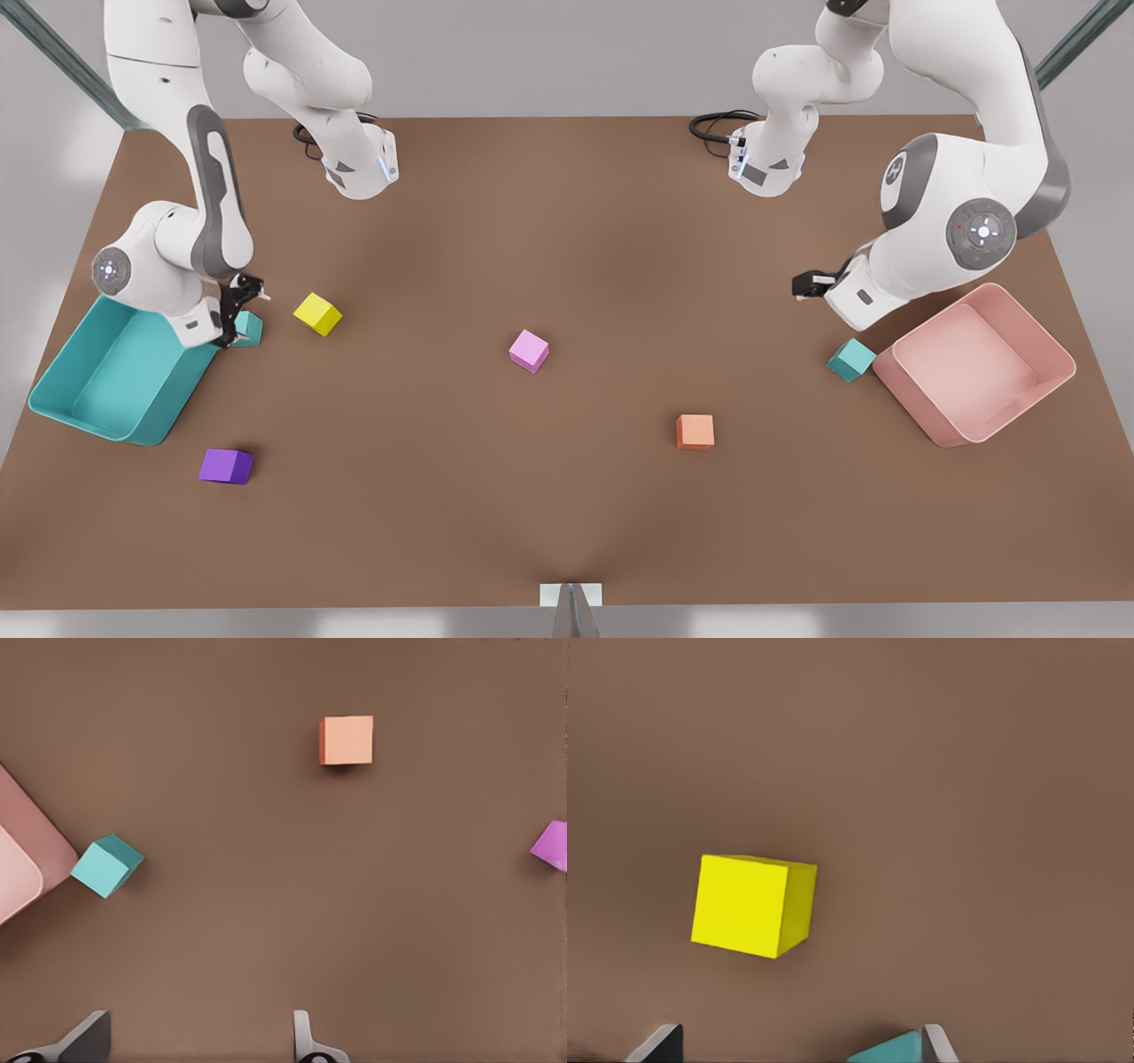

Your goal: Stack the two blue cubes on top of each other

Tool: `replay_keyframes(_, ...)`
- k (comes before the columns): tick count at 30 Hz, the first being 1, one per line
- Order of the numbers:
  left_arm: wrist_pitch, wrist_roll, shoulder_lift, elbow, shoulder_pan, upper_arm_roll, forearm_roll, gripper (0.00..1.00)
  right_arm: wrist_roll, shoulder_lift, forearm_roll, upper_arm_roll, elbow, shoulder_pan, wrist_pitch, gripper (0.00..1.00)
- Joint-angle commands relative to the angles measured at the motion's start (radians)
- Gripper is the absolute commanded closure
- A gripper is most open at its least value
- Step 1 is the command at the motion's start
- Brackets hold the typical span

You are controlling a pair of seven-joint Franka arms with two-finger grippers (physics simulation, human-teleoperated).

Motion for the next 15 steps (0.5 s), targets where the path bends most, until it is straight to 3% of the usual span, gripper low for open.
replay_keyframes(1, -0.002, -0.015, -0.001, 0.002, 0.002, -0.001, -0.005, 0.00, -0.699, -0.003, -0.016, -0.014, -0.023, -0.009, 0.136, 0.00)
replay_keyframes(8, -0.002, -0.016, -0.001, 0.002, 0.000, -0.001, -0.005, 0.00, -0.691, 0.028, -0.019, -0.073, -0.060, -0.010, 0.208, 0.00)
replay_keyframes(15, -0.002, -0.016, 0.000, 0.002, 0.000, -0.001, -0.007, 0.00, -0.684, 0.065, -0.019, -0.077, -0.060, -0.013, 0.221, 0.00)
